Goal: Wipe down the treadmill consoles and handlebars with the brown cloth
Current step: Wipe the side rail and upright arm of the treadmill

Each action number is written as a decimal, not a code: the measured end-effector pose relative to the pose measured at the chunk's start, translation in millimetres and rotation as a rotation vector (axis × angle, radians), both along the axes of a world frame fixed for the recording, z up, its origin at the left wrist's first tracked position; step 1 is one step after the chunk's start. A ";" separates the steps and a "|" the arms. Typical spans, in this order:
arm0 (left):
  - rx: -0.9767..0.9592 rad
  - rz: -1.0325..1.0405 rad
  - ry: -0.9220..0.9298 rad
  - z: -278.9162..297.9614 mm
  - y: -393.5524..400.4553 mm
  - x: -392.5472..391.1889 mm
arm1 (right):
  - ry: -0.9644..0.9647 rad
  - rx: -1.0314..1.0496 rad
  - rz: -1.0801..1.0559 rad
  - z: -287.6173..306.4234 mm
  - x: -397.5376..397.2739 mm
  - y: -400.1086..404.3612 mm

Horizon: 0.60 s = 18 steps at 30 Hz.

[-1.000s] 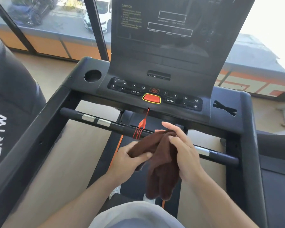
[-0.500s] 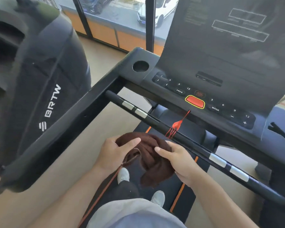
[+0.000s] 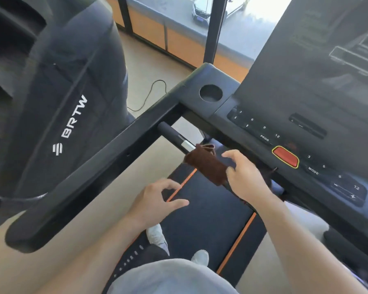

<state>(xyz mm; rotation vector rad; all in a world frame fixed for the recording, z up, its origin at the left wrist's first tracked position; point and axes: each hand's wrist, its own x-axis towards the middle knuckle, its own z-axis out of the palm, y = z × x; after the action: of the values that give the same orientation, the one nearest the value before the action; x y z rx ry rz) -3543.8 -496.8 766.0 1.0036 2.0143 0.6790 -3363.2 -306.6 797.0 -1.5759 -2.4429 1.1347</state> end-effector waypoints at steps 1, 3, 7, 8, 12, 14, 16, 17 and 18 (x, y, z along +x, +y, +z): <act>-0.011 0.047 -0.054 -7.4 -3.0 -3.8 | -0.019 -0.003 0.003 -5.2 -11.6 -4.3; -0.032 0.099 -0.117 -18.1 -7.8 -12.5 | -0.194 -0.043 0.109 -18.5 -38.1 -7.2; -0.067 0.158 -0.197 -32.4 -15.9 -41.2 | -0.403 0.080 0.127 -41.8 -85.0 4.8; -0.070 0.171 -0.200 -34.8 -19.7 -50.2 | -0.401 0.120 0.134 -44.8 -96.2 6.9; -0.102 0.210 -0.216 -50.1 -36.4 -78.0 | -0.366 0.222 0.220 -48.2 -140.3 14.7; -0.130 0.227 -0.230 -53.4 -46.0 -86.6 | -0.297 0.158 0.241 -52.0 -170.9 24.2; -0.147 0.251 -0.213 -54.5 -53.6 -92.0 | -0.180 0.002 0.216 -51.0 -198.4 37.8; -0.153 0.267 -0.201 -52.1 -56.6 -93.0 | -0.108 -0.089 0.184 -50.4 -207.8 45.5; -0.155 0.283 -0.182 -48.6 -58.8 -93.6 | -0.046 -0.181 0.148 -52.8 -214.0 54.0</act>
<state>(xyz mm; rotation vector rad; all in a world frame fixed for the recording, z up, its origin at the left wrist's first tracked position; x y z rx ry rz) -3637.4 -555.6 717.5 0.5510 2.0298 0.7210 -3577.2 -252.5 744.2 -1.5001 -2.5900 1.3940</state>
